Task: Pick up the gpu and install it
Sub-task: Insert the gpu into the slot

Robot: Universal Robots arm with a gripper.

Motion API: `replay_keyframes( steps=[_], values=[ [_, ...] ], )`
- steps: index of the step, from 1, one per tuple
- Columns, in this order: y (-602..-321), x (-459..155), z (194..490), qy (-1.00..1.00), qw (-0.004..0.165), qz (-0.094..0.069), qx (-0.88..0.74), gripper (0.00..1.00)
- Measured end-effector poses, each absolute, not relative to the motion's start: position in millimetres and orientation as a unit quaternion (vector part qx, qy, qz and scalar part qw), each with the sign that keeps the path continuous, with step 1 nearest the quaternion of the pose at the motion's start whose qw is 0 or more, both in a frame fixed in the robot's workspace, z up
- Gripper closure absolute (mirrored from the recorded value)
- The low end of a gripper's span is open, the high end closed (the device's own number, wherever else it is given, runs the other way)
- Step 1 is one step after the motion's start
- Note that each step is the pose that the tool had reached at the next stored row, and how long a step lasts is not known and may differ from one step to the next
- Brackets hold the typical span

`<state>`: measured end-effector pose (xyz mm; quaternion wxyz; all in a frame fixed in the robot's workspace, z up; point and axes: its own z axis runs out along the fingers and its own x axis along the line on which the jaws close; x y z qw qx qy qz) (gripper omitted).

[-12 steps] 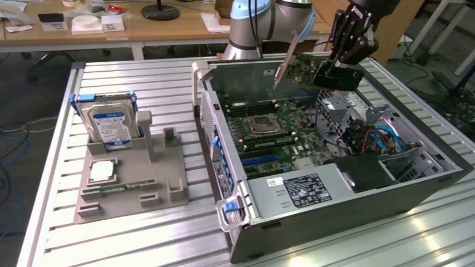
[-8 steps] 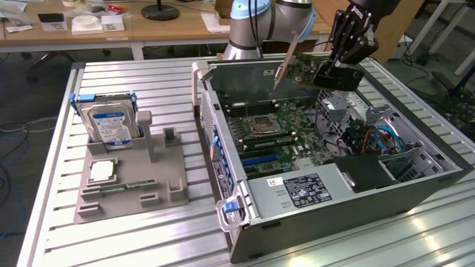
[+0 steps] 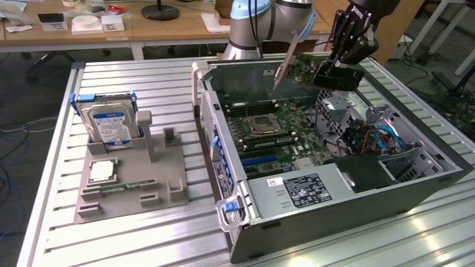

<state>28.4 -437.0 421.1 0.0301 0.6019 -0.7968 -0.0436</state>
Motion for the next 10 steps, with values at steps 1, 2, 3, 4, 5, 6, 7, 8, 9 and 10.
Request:
replay_keyframes(
  steps=[1,2,3,4,5,6,7,8,9,10],
  values=[
    [-437.0,28.4,421.0,-0.797,0.030,-0.044,0.602,0.73],
    [-437.0,28.4,420.9,-0.797,0.030,-0.043,0.602,0.73],
    [-437.0,28.3,420.6,-0.796,0.028,-0.042,0.603,0.73],
    [-437.0,28.1,420.3,-0.796,0.026,-0.040,0.604,0.73],
    [-437.0,28.1,420.1,-0.795,0.023,-0.038,0.605,0.73],
    [-437.0,28.0,419.9,-0.794,0.022,-0.037,0.607,0.73],
    [-437.0,28.0,419.7,-0.792,0.020,-0.036,0.609,0.73],
    [-437.0,28.0,419.5,-0.790,0.020,-0.035,0.612,0.73],
    [-437.0,28.0,419.4,-0.787,0.020,-0.035,0.616,0.73],
    [-437.0,28.0,419.4,-0.782,0.020,-0.035,0.622,0.73]
  ],
)
